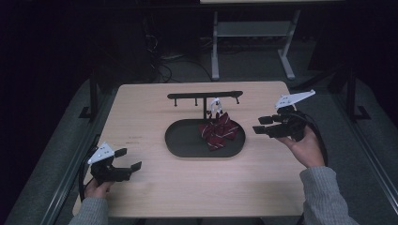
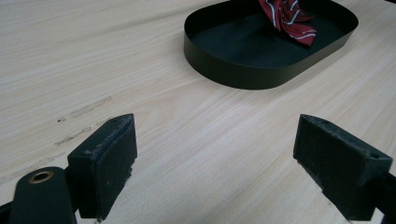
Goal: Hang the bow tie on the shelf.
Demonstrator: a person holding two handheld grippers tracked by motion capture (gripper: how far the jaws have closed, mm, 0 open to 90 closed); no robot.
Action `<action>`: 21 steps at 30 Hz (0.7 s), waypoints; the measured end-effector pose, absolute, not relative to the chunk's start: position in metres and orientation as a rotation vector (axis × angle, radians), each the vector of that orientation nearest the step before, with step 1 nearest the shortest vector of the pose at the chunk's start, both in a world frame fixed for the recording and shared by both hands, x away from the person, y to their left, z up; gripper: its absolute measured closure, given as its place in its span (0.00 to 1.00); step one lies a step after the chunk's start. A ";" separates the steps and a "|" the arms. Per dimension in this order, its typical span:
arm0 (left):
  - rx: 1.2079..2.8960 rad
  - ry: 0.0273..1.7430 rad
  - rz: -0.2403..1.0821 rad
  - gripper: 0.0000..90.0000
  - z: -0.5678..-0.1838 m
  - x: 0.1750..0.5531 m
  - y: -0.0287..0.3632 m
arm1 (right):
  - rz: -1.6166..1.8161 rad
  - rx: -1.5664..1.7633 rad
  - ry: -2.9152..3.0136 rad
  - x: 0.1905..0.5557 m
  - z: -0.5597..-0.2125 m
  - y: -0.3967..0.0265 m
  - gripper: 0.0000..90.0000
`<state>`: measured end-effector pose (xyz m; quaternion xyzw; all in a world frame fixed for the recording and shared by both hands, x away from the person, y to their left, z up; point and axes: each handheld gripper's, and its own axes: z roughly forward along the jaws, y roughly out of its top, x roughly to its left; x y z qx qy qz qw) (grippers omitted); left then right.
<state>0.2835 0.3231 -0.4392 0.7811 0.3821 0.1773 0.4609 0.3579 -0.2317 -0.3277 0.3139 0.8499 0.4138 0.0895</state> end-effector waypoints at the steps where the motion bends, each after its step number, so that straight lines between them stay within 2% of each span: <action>1: 1.920 0.941 0.435 0.14 -0.439 0.283 0.323 | 1.235 0.933 2.524 0.358 -0.330 -0.234 0.56; 21: 1.922 0.942 0.437 0.14 -0.439 0.283 0.323 | 1.238 0.996 2.523 0.348 -0.350 -0.248 0.54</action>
